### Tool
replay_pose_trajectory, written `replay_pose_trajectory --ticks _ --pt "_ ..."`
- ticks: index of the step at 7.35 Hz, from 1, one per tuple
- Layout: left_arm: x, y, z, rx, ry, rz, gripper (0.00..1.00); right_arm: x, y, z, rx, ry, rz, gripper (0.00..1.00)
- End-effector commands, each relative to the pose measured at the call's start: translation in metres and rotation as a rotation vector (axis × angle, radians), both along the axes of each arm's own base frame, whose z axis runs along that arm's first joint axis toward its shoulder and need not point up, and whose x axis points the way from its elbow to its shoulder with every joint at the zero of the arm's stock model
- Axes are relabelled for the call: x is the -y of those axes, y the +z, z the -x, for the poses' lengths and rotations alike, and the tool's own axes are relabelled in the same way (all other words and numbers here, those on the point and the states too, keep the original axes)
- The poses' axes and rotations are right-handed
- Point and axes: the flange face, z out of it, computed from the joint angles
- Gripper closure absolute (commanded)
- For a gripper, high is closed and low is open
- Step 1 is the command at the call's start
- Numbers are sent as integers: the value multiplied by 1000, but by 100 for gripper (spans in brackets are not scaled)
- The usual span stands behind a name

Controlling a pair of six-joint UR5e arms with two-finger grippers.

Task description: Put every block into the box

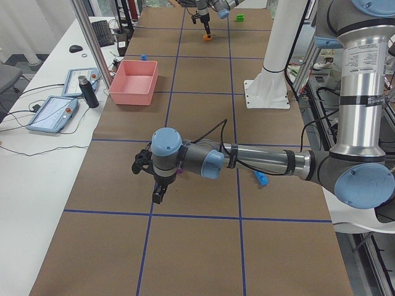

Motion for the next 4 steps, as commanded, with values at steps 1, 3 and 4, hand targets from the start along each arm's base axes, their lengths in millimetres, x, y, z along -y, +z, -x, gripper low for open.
replay_pose_trajectory --ticks 1,3,4 --pt "0 -1 0 0 -1 0 0 -1 -1 -3 -1 3 -3 100" --pt "0 -6 -5 -64 15 4 0 -9 -45 -38 40 66 -58 100" --pt "6 -13 -15 -72 7 21 0 -10 -64 -67 57 126 -87 100"
